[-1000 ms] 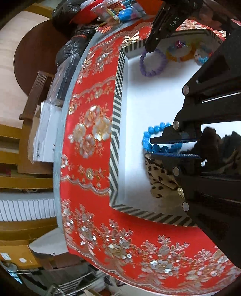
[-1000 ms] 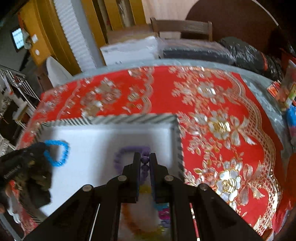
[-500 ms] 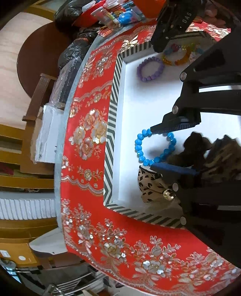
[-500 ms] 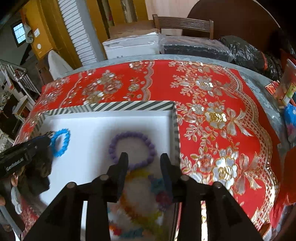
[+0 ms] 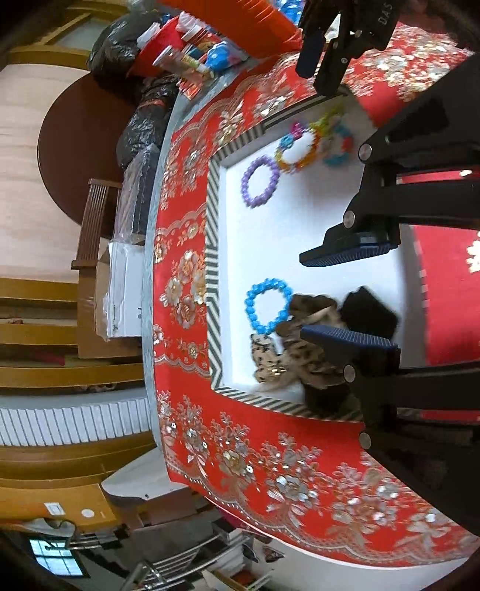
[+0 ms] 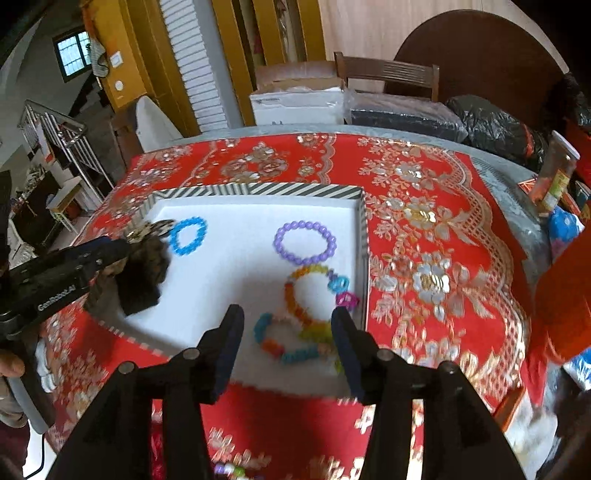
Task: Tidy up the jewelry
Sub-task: 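Open the left gripper to drop the blue bracelet while the right drops the purple one, then grasp the red satin bow with the left gripper while the right grasps a multicolour bead bracelet, then carry the red bow and bead bracelet over the white tray with both grippers, then open the right gripper to drop the bracelet while the left sets the red bow in the tray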
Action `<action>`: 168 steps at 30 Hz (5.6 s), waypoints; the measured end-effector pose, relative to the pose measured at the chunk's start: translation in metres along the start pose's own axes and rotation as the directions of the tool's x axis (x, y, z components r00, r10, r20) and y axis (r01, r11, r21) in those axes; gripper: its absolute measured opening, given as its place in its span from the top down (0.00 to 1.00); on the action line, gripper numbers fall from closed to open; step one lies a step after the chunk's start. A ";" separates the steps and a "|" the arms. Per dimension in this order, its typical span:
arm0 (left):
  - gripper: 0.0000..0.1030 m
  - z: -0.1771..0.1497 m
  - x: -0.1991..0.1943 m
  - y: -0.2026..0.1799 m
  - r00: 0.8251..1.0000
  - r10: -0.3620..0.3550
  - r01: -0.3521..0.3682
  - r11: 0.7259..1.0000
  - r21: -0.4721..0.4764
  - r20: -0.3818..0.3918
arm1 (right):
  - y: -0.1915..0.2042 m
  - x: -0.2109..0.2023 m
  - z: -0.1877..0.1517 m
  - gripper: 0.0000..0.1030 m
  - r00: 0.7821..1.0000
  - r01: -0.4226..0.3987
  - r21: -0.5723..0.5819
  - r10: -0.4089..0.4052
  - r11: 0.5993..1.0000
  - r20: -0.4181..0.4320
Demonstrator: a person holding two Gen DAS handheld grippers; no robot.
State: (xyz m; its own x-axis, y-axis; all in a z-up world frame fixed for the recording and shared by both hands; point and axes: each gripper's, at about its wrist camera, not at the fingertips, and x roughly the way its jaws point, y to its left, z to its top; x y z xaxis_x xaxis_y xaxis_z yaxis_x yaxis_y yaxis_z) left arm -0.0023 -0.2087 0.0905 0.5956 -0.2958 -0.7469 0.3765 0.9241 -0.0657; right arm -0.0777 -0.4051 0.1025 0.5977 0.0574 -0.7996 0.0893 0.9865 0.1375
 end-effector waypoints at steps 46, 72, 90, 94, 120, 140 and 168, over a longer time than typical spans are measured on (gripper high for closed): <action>0.78 -0.138 -0.061 -0.036 0.916 -0.326 0.316 0.945 -0.081 -0.232 | 0.006 -0.024 -0.125 0.46 0.991 -0.002 -0.060 -0.006 0.998 -0.130; 0.96 -0.155 -0.046 -0.056 0.929 -0.293 0.298 0.954 -0.010 -0.228 | 0.001 -0.038 -0.117 0.91 0.997 -0.076 -0.012 0.076 0.997 -0.022; 0.96 -0.101 -0.069 -0.038 0.970 -0.229 0.233 0.972 0.038 -0.085 | 0.001 -0.090 -0.069 0.91 0.988 -0.094 -0.020 0.096 0.995 0.120; 0.96 -0.089 -0.066 -0.035 0.977 -0.203 0.207 0.977 0.052 -0.065 | 0.002 -0.092 -0.061 0.91 0.988 -0.088 -0.024 0.090 0.996 0.127; 0.96 -0.021 -0.006 -0.018 0.984 -0.159 0.163 0.986 0.037 -0.075 | 0.028 -0.052 -0.013 0.91 0.990 -0.097 -0.038 0.101 0.995 0.103; 0.96 0.014 0.066 -0.025 0.982 -0.134 0.138 0.990 0.020 -0.132 | 0.044 0.047 0.003 0.91 0.992 -0.116 0.059 0.118 0.992 -0.036; 0.78 0.026 0.099 -0.031 0.966 -0.196 0.196 0.980 -0.014 -0.168 | 0.025 0.056 -0.018 0.70 0.990 -0.086 0.099 0.096 0.991 -0.098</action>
State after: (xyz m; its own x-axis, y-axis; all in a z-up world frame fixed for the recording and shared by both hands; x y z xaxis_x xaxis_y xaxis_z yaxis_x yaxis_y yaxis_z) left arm 0.0629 -0.2729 0.0359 0.3827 -0.4263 -0.8197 0.4758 0.8514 -0.2207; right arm -0.0562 -0.3740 0.0508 0.5222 0.1668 -0.8364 0.1156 0.9578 0.2631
